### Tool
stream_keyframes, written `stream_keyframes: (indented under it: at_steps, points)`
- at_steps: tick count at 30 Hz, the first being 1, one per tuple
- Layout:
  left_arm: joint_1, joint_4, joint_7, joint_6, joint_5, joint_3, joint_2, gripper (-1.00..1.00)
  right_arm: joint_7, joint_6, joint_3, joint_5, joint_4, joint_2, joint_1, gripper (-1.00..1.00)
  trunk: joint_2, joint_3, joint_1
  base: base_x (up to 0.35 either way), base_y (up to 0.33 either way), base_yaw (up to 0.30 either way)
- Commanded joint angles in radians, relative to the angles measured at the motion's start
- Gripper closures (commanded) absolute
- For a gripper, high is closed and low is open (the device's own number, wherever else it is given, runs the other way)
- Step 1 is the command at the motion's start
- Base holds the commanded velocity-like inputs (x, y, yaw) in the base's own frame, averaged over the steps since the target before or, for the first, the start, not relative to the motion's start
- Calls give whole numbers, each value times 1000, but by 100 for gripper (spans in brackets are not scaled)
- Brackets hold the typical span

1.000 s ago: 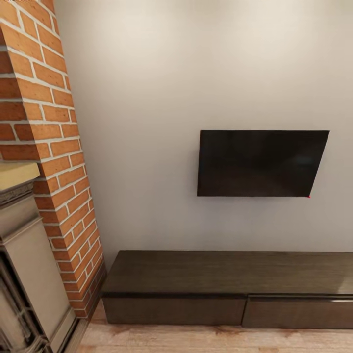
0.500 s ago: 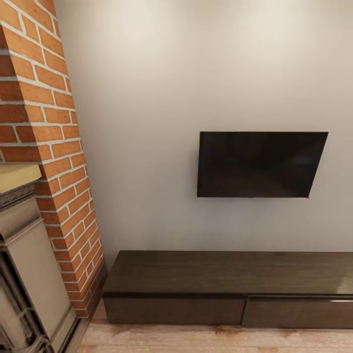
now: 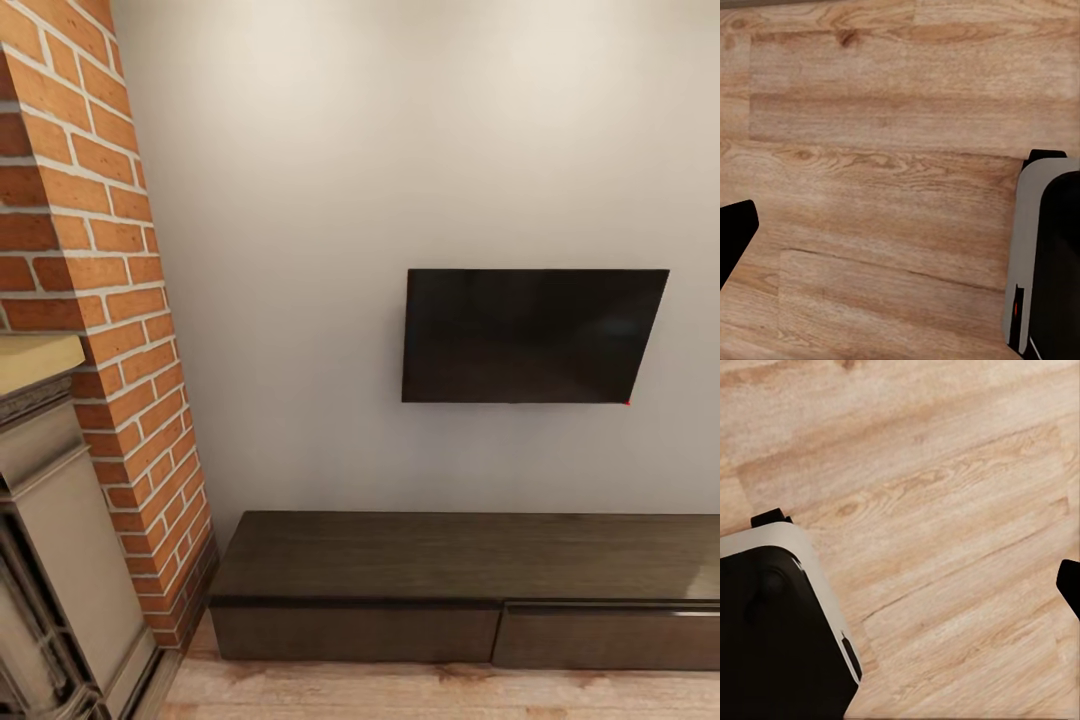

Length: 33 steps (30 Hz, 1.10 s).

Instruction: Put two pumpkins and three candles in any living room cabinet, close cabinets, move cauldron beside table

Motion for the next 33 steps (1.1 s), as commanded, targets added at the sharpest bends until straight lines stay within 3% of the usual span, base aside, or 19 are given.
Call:
stream_keyframes:
  at_steps: [1, 33]
  points:
    - [1, -3, 7, 0, 6, -9, 1, -100, 0, -7, 8, -10, 3, 0, 0, -100, -1, 0, 0, 0, 0, 0]
    - [-2, -11, 8, 6, 7, -4, -20, -100, -1, -7, 8, -24, 2, 9, 4, -100, -1, 0, 0, 0, 0, 0]
